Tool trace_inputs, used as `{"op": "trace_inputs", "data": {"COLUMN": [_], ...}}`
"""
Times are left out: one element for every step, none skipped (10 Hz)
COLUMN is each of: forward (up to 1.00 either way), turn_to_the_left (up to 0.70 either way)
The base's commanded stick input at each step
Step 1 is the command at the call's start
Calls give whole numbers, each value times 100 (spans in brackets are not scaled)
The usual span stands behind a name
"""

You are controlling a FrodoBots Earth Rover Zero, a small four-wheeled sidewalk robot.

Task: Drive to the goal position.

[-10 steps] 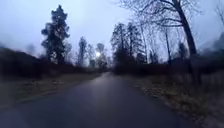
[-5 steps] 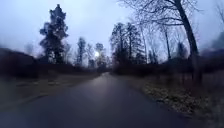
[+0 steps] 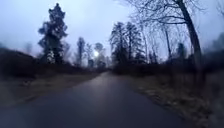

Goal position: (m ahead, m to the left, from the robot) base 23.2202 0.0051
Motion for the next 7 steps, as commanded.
{"op": "trace_inputs", "data": {"forward": [70, 70, 70, 70, 70, 70, 70], "turn_to_the_left": [0, 0, 0, 0, 0, 0, 0]}}
